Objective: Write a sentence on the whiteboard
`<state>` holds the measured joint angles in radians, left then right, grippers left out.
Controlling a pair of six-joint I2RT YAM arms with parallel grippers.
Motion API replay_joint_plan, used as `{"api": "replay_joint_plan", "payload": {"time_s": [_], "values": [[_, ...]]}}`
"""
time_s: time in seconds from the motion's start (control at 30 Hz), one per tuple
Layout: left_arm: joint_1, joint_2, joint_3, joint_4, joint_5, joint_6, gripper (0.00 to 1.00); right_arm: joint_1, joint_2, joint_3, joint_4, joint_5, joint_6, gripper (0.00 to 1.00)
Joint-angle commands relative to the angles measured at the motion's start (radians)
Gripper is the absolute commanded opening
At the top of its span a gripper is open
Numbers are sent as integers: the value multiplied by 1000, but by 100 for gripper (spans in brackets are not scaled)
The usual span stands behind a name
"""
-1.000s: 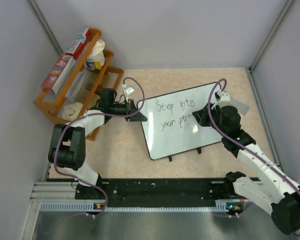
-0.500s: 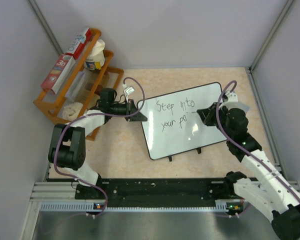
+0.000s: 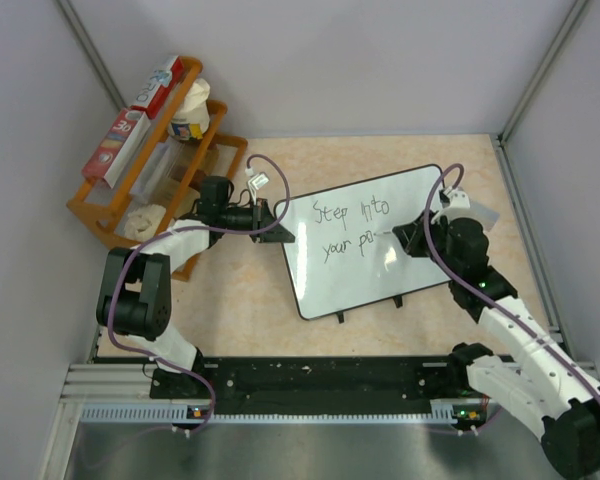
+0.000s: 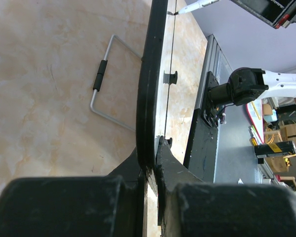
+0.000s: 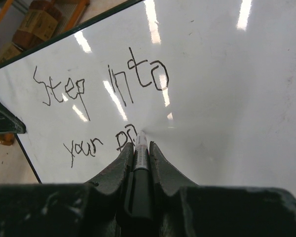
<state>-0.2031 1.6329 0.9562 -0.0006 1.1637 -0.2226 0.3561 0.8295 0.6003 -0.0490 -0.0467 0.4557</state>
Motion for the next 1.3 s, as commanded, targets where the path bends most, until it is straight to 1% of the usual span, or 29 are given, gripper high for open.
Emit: {"api": "replay_joint_plan", "payload": {"time_s": [0.0,0.23,0.57,0.77,1.1,1.13,1.27], "values": [[-45,39,-31,-38,-167,236,0,-12,3,-11,35,10,-8,0],[-47,41,-33,-38,-168,236,0,-12,-3,-30,41,16,0,0],[-47,41,-33,-36,-167,236,0,-12,20,18,80,7,1,0],[-47,41,-31,-38,-167,238,0,-12,40,1,83,19,1,0],[-47,41,-31,-38,-165,236,0,-14,0,-34,52,36,-6,0],[-47,42,-31,-38,-165,236,0,-11,-3,-40,23,36,-8,0],[-47,42,-31,-38,-165,238,0,-12,-15,-56,9,34,-11,0]]}}
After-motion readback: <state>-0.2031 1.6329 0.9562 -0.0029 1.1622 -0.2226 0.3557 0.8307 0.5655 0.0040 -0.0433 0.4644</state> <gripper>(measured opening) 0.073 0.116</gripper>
